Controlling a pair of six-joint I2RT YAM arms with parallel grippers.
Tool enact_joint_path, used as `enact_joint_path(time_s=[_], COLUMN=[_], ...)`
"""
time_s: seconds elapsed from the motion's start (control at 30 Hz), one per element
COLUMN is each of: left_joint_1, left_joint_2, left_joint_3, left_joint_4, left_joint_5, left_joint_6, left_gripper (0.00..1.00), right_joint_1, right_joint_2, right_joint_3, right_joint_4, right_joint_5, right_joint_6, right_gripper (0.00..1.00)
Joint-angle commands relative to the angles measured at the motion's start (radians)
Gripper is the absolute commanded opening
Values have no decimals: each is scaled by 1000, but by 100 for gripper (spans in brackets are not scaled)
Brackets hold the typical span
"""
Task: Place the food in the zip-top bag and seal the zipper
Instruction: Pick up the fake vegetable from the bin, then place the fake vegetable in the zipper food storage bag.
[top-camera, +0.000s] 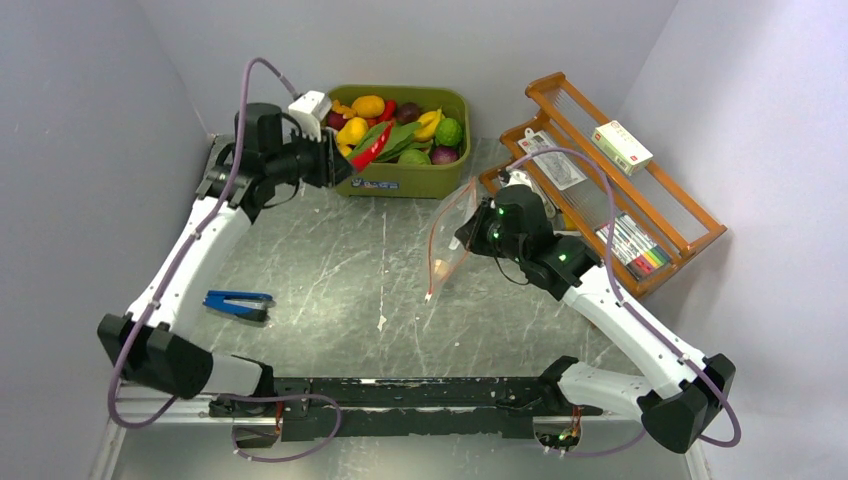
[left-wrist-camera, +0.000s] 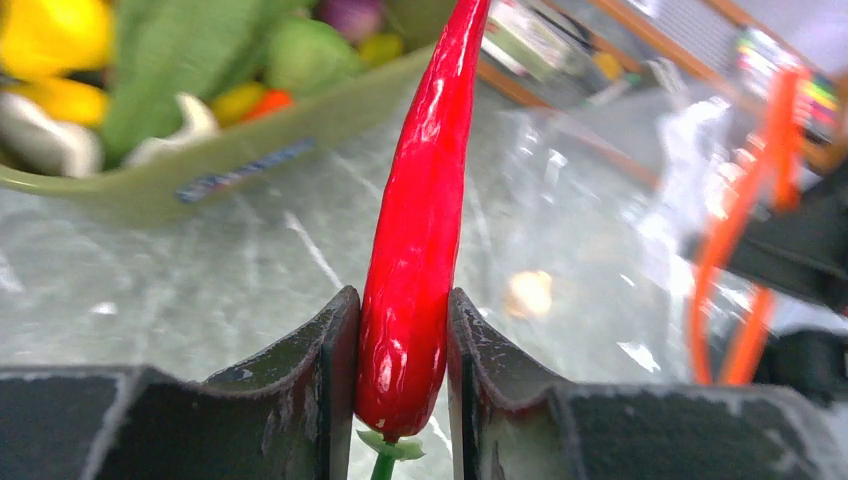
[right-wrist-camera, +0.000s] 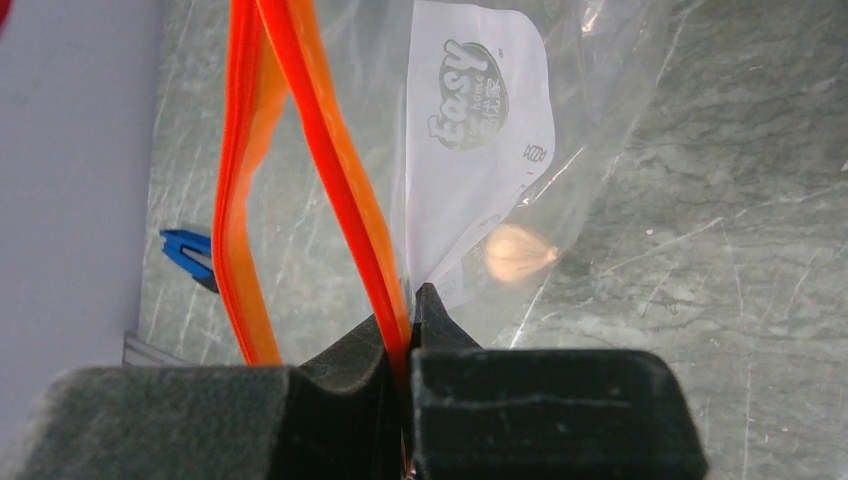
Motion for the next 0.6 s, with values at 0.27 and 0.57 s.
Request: enact_joint_path(time_s=[0.27,0.57], left_joint_1=[-7,-71], left_joint_2=[-300,-325], left_joint_3=[-315,-377], left_joint_4=[29,86], left_joint_5=[472,474], left_joint_6=[-97,-160], left_gripper=[14,16], right_joint_1=[-2,-1], right_joint_2=[129,178], right_joint_3=[65,98], right_joint_4=[-22,-8], right_joint_5=[121,126], right_joint_6=[60,42], right_gripper=[0,0])
